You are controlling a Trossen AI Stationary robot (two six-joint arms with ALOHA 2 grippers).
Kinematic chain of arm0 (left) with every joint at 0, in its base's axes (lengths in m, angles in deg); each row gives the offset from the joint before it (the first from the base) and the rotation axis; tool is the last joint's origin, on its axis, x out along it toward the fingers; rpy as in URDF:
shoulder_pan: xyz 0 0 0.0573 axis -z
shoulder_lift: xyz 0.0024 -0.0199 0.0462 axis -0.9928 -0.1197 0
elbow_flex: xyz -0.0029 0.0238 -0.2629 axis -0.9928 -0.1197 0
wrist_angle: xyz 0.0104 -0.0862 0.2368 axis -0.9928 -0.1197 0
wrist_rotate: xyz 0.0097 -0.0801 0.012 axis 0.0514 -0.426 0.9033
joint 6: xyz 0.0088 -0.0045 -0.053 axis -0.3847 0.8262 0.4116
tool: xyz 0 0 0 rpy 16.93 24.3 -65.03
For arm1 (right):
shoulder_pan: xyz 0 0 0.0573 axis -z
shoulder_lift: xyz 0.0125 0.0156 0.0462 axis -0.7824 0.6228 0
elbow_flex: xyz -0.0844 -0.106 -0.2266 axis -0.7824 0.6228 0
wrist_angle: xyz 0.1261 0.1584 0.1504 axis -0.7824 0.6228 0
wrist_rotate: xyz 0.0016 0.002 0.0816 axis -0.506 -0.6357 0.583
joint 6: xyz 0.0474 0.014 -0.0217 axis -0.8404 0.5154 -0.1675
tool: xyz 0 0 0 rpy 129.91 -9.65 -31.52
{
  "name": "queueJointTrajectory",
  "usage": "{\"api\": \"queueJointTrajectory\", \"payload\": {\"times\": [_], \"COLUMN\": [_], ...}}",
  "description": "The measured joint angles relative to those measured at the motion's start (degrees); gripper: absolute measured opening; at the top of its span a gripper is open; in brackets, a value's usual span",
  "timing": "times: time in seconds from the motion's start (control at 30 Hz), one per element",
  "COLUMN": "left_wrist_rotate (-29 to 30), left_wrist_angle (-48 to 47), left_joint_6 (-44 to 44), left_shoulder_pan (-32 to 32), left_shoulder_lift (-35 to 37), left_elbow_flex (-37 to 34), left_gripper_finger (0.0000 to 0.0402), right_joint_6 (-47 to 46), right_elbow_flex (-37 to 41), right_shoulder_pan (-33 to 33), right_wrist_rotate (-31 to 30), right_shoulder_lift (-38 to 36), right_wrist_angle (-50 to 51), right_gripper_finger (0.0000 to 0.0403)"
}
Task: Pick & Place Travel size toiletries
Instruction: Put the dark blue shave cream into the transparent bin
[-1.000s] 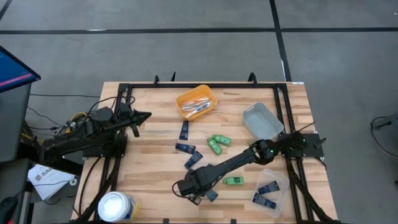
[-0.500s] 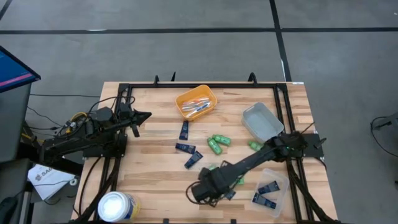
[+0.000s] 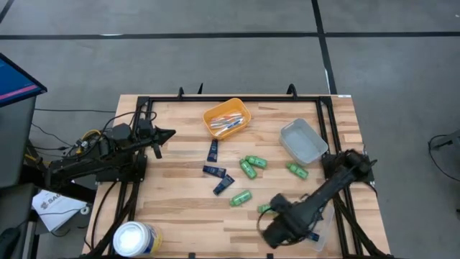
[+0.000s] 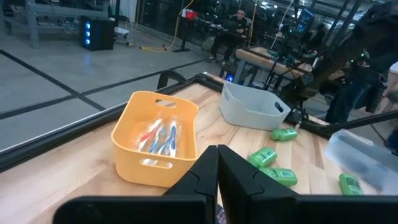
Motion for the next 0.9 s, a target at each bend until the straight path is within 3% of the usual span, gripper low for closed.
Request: {"api": "queueJointTrajectory", "payload": {"times": [0.27,0.5,0.63,0.9], "left_wrist_rotate": [0.0,0.0,0.0,0.5], "left_wrist_angle": [0.1,0.2,0.2,0.3], "left_joint_6": [0.0,0.0,0.0,0.0], "left_shoulder_pan": [0.0,0.0,0.0,0.0], "left_shoulder_lift": [0.0,0.0,0.0,-0.1], "left_elbow_flex": [0.0,0.0,0.0,0.0], "left_gripper_finger": [0.0002,0.0002,0.0002,0.0002], "right_joint_6": [-20.3,-33.8,-35.1,-35.2], "right_elbow_flex": [15.4,22.3,24.3,26.8], "right_shoulder_pan": [-4.3,-5.6,-5.0,-4.1], "right_wrist_rotate": [5.0,10.8,15.4,17.2], "right_shoulder_lift": [-10.7,-12.7,-11.7,-9.9], "right_wrist_angle": [-0.2,-5.7,-7.8,-8.9], "right_gripper_finger": [0.0125,0.0125,0.0130,0.0134]}}
